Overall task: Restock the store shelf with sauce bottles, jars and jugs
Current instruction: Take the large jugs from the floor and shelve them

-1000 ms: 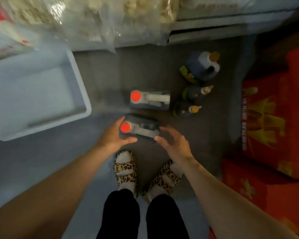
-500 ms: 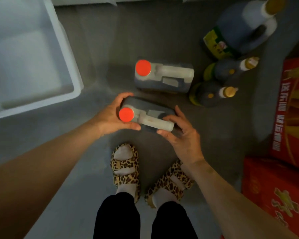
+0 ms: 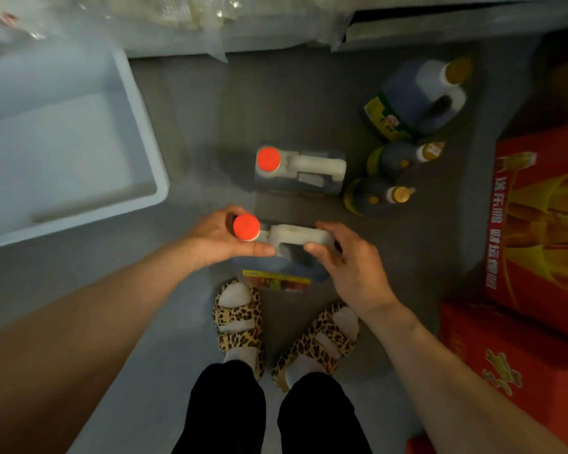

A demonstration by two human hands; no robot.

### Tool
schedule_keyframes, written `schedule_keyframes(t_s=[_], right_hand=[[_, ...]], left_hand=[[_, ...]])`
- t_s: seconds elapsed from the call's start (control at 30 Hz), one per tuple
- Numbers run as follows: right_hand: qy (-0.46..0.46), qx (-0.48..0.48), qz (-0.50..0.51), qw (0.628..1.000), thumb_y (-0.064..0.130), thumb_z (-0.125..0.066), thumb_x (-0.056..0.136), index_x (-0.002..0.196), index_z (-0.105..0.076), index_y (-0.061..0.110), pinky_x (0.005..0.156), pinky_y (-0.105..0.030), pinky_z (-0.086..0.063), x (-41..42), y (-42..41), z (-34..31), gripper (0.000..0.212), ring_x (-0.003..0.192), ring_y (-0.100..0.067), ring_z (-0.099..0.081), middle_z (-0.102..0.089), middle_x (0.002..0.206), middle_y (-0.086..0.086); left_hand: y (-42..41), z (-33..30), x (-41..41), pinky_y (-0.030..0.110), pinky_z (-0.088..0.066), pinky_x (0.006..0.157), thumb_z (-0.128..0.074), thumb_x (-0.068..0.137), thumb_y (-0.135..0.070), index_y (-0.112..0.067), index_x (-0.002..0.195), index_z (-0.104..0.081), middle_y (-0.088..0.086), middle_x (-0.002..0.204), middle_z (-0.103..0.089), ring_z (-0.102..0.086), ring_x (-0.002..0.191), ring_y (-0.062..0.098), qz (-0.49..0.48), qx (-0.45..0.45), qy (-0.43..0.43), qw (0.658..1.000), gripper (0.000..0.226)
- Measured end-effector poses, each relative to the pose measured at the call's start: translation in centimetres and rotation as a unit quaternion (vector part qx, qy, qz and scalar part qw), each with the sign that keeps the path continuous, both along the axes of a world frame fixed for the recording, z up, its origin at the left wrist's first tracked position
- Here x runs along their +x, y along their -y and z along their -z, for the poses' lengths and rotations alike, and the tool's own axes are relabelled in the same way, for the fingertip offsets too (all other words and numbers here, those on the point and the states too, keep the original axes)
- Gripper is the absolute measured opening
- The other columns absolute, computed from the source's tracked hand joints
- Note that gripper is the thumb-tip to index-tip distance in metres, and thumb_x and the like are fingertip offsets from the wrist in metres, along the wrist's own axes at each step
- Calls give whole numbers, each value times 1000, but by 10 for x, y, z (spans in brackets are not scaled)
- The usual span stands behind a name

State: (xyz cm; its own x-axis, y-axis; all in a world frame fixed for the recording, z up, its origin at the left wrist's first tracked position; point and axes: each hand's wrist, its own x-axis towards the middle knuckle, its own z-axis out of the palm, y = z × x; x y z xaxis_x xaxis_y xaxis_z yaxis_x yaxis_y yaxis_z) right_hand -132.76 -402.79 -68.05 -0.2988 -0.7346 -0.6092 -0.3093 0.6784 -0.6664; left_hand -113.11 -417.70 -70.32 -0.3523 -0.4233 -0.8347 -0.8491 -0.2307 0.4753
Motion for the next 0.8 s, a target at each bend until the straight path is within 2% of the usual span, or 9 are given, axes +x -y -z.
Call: schedule_keyframes(t_s=[0.1,0.17,0.23,0.33,0.43,0.57,0.67,0.73,0.8], right_hand=[[-15,-3,-9,1000,56,-59,88,125,-62,16,86,-40,-55,-1,-5,-45,55,104,-20,-64,-68,115,-3],[-16,-7,-2,1000,61,-56,84,121,-63,15,83,-39,-55,-4,-10,-81,60,101,-19,-65,-68,110,-3],[-18,-7,14,1000,55,-61,87,118,-64,15,80,-35,-56,-8,-16,-119,51,98,-17,-66,-69,107,-1],[-38,-27,39,998,45,-66,91,112,-65,17,73,-28,-53,-19,-20,-181,35,92,-16,-67,-70,99,1],[-67,-58,49,995,44,-66,91,112,-66,15,68,-21,-48,-35,-16,-253,36,87,-15,-65,-69,96,1],[-99,-116,79,985,49,-61,90,113,-64,18,62,-13,-47,-55,-1,-358,39,84,-10,-63,-66,96,4],[-159,-169,95,968,50,-63,91,113,-65,18,69,-28,-54,-69,13,-442,39,88,-14,-64,-67,98,3],[-211,-197,106,952,54,-64,89,106,-65,19,73,-39,-54,-79,26,-497,39,86,-16,-63,-68,94,3],[-248,-225,118,935,66,-56,85,103,-65,21,74,-41,-54,-88,40,-550,49,86,-19,-65,-69,92,3]], left_hand=[[-6,-48,-5,31,-43,82,-79,28,-77,-32,94,-57,-12,95,-62,-59,98,16,33,12,29,999,83],[-7,-84,-8,32,-46,80,-68,19,-91,-33,86,-58,-13,91,-63,-60,94,16,59,7,21,998,90],[-7,-121,-13,33,-49,83,-61,15,-97,-35,85,-60,-15,92,-65,-61,95,15,82,4,13,997,93],[1,-191,-31,29,-44,81,-70,35,-86,-38,87,-58,-13,98,-64,-59,100,15,116,4,3,993,72],[16,-268,-55,27,-41,82,-77,55,-71,-39,90,-56,-10,104,-63,-58,100,15,158,-18,-21,987,52],[42,-374,-86,33,-49,84,-79,51,-75,-30,100,-62,-8,102,-68,-61,95,12,185,-82,-61,977,68],[61,-460,-104,36,-50,87,-71,38,-88,-31,99,-67,-10,97,-70,-64,94,13,187,-144,-113,965,84],[72,-519,-112,30,-50,83,-71,40,-87,-37,95,-67,-17,97,-69,-63,97,10,177,-169,-156,957,75],[83,-572,-122,26,-46,83,-68,41,-90,-38,98,-68,-19,106,-67,-60,104,10,160,-195,-199,947,78]])
